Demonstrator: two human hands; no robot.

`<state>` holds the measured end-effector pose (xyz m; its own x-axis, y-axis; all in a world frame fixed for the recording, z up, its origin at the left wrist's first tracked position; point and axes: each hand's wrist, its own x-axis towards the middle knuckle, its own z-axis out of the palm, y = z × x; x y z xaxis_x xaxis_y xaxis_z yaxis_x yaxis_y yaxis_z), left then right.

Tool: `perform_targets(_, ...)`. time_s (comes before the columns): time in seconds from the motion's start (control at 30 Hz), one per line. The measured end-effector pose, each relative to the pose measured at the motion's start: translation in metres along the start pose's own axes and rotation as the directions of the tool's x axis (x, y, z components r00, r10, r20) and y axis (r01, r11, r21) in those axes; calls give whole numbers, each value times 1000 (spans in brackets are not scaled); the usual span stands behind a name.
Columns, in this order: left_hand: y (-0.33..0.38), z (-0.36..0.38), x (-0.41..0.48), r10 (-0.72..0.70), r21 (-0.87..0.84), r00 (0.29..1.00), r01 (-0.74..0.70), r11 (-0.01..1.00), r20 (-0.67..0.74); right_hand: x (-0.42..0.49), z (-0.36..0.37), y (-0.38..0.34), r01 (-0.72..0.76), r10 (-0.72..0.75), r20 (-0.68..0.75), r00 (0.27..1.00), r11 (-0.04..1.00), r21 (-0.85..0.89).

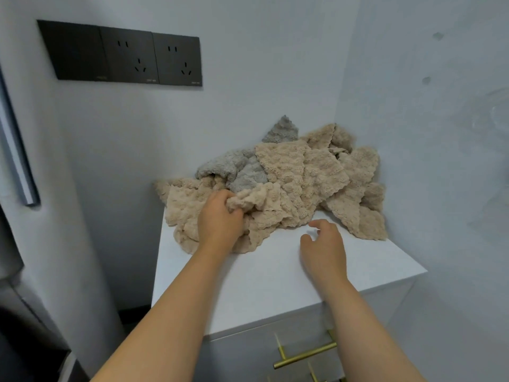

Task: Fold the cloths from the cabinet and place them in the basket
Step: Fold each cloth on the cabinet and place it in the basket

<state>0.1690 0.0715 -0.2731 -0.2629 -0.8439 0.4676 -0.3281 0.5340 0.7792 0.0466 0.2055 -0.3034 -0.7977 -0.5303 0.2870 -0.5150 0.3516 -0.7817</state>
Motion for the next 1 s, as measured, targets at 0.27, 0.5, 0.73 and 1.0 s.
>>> perform_targets(0.27, 54, -9, -1, -110, -213, 962, 165, 963, 249, 1, -14, -14, -53, 8, 159, 987, 958, 282)
perform_targets(0.5, 73, -23, -18, -58, -221, 907, 163, 961, 417, -8, -56, -28, -53, -13, 161, 987, 916, 397)
perform_targets(0.73, 68, -32, -38, -121, -417, 865, 352, 838, 487, -15, -80, -27, -33, -109, 313, 943, 908, 417)
perform_targets(1.0, 72, -40, -41, -71, -394, 785, 384, 835, 615, -20, -90, -25, 149, -154, 10, 988, 971, 187)
